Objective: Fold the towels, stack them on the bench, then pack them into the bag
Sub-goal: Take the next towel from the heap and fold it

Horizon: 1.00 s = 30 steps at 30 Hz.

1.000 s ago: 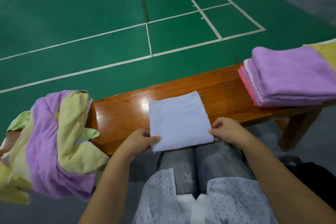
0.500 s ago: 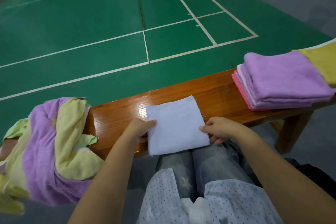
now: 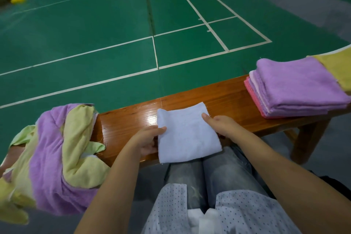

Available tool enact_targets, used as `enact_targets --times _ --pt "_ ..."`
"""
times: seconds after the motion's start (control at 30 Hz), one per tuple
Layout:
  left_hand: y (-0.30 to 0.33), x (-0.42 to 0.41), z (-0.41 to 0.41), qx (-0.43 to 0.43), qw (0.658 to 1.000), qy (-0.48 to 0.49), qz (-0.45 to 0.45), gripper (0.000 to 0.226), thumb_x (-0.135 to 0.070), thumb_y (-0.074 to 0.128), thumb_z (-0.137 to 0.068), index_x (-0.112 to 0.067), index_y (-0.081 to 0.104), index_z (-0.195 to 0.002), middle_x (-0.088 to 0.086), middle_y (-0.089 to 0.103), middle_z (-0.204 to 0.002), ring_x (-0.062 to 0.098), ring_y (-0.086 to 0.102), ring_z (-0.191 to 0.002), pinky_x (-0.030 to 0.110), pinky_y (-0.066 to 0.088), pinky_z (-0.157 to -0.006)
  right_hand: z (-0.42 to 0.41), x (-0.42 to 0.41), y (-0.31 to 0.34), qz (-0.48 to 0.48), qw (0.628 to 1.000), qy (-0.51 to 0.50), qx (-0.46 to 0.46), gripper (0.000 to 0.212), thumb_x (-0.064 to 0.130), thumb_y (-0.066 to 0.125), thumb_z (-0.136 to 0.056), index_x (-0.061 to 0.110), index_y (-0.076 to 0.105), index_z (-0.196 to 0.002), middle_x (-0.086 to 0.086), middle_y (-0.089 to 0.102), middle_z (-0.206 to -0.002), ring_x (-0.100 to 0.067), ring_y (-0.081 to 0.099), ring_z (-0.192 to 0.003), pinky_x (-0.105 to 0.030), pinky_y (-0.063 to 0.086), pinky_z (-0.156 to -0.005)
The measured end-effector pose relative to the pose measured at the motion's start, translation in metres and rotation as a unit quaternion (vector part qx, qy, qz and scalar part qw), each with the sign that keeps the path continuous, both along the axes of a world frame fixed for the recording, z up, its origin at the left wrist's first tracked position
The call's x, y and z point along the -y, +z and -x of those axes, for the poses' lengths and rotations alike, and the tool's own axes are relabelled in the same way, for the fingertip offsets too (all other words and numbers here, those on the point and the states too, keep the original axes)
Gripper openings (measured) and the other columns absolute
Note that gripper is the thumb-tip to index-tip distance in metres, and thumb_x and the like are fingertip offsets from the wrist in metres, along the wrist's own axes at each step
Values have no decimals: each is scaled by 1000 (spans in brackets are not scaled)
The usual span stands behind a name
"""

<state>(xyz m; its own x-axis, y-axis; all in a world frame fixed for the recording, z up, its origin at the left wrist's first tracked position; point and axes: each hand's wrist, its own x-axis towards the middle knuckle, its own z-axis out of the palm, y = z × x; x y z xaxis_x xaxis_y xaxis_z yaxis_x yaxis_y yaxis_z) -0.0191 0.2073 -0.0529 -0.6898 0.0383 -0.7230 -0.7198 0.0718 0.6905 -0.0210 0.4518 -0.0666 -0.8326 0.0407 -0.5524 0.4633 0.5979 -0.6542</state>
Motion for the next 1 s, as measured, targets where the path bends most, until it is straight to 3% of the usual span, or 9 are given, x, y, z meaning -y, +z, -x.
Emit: enact_targets --times 0.07,0.13,0.27,0.43,0.6,0.7,0.83,0.93,1.0 --pt "1 0 -1 1 1000 -2 -4 43 -14 68 -86 -8 53 -126 13 59 -120 30 58 -107 44 52 -87 0 -1 -6 -17 998 28 -47 49 59 48 -89 12 60 -95 -3 60 -95 -20 58 -90 -34 45 -74" --pt "1 -1 -2 -9 1000 4 -8 40 -12 66 -87 -7 53 -125 13 61 -119 30 59 -106 43 53 -84 -2 -1 -9 1 996 33 -78 30 45 60 -87 16 57 -89 -2 60 -91 -17 56 -84 -29 43 -67" --pt "3 -7 -3 -46 999 15 5 39 -15 66 -88 -6 55 -125 14 64 -116 31 62 -103 42 55 -77 -8 -1 1 137 983 -4 -120 6 25 62 -88 20 59 -87 1 61 -91 -15 58 -83 -27 44 -64" --pt "23 -31 4 -94 995 8 -25 34 -20 62 -91 -9 56 -122 13 64 -117 31 61 -106 40 54 -72 -9 -29 40 185 967 -40 -173 18 16 60 -89 19 52 -73 1 57 -77 -13 52 -70 -26 37 -58" --pt "54 -81 17 -145 986 -13 -77 23 -18 58 -93 -8 59 -113 10 68 -104 24 64 -90 31 53 -57 -6 -84 91 186 958 -58 -211 13 20 65 -82 15 53 -78 -4 59 -78 -19 57 -71 -31 41 -65" --pt "74 -125 25 -163 980 -46 -108 14 -18 54 -94 -9 58 -104 7 66 -91 21 62 -80 31 51 -57 -4 -129 123 200 949 -88 -226 30 25 66 -66 7 58 -89 -11 60 -83 -24 59 -72 -35 44 -67" --pt "98 -202 38 -160 973 -92 -140 6 -12 53 -95 -8 56 -99 2 66 -69 13 62 -58 24 52 -48 -1 -207 151 209 939 -133 -240 6 9 60 -83 14 58 -80 -6 65 -77 -16 63 -58 -25 49 -56" --pt "112 -264 48 -147 969 -114 -163 13 -9 53 -95 -5 55 -107 6 65 -76 14 62 -61 22 53 -48 -2 -265 165 208 935 -163 -238 8 8 59 -83 10 58 -91 -10 66 -84 -20 63 -64 -27 50 -59" --pt "118 -304 55 -144 968 -125 -165 13 -8 52 -95 -5 54 -108 8 63 -83 17 60 -66 23 54 -48 -1 -300 170 199 933 -186 -234 31 16 65 -70 11 58 -99 -12 65 -89 -22 63 -69 -31 49 -64"
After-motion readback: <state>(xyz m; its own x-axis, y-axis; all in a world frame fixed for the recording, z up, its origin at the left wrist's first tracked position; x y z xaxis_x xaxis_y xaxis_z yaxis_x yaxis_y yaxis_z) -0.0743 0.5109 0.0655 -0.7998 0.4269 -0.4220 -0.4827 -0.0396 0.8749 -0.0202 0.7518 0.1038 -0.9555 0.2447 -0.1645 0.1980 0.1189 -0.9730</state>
